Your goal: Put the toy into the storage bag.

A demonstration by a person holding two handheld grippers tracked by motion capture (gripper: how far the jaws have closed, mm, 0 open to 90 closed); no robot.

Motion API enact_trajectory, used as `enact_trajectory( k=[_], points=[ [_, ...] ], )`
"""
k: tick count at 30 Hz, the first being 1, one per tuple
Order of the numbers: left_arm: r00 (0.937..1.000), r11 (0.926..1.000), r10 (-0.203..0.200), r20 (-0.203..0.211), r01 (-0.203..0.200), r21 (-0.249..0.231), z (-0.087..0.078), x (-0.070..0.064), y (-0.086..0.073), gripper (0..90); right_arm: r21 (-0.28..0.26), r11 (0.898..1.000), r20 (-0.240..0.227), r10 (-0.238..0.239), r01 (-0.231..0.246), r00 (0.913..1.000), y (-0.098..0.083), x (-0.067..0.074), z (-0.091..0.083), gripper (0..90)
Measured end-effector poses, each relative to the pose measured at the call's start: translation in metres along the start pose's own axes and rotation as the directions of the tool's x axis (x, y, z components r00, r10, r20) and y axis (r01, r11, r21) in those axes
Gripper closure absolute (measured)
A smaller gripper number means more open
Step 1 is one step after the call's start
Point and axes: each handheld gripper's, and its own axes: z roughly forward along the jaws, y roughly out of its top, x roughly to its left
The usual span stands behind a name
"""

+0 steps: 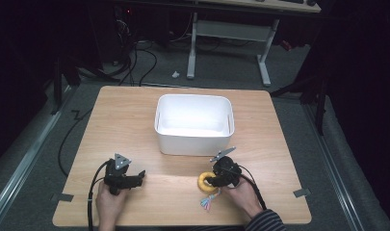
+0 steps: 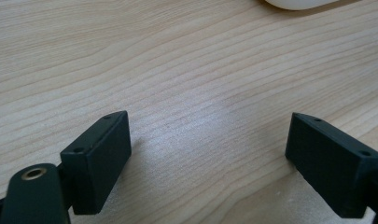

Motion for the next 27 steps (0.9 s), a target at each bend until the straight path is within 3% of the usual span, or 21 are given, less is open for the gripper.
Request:
enact_trajectory(
  k=[18,27],
  points=[
    [1.0000,1.0000,0.000,0.001,0.000,0.000,-0.0001,-0.0001,-0.0001,14.4,0.008,1.000,0.016,-0.001,0.001,0.9999,-0.0013,0.0016,0.0027,64.0],
    [1.0000,1.0000,0.000,0.001,0.000,0.000,-0.0001,-0.0001,-0.0001,14.4,0.000,1.000,-0.001,0.007,-0.007,1.0000,-0.0026,-0.0002,0.0005,66.0]
  ],
)
